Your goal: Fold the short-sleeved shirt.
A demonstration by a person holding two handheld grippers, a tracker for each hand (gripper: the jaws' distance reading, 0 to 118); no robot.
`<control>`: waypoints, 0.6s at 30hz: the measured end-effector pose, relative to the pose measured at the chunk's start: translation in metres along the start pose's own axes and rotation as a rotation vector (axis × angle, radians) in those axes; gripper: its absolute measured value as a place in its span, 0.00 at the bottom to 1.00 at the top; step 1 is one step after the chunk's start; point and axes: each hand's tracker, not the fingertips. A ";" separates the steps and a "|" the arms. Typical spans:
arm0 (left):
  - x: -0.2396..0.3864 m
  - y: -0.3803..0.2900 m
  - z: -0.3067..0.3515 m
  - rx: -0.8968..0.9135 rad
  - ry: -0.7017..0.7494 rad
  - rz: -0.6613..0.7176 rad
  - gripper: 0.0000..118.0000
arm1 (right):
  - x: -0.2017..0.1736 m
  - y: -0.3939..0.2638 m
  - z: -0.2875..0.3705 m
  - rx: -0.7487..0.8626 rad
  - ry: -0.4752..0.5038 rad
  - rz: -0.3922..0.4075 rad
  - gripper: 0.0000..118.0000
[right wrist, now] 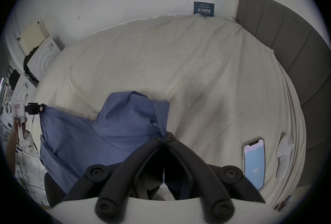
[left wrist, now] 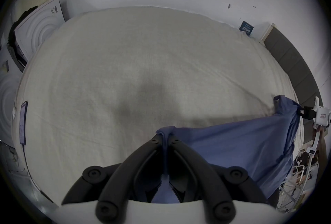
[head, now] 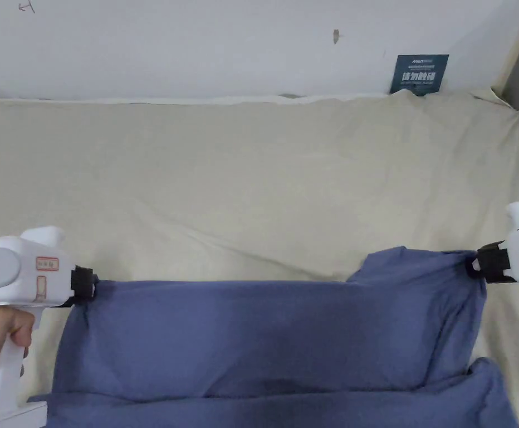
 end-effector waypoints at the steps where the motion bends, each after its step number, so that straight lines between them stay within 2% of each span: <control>1: -0.002 -0.001 0.009 0.011 -0.002 0.003 0.04 | -0.001 -0.002 0.009 0.014 0.003 0.000 0.00; 11: -0.014 -0.045 0.080 0.098 -0.029 -0.001 0.04 | -0.011 -0.037 0.085 0.104 0.062 -0.011 0.01; 18: -0.023 -0.111 0.117 0.134 -0.031 -0.047 0.04 | -0.009 -0.108 0.127 0.144 0.117 -0.053 0.00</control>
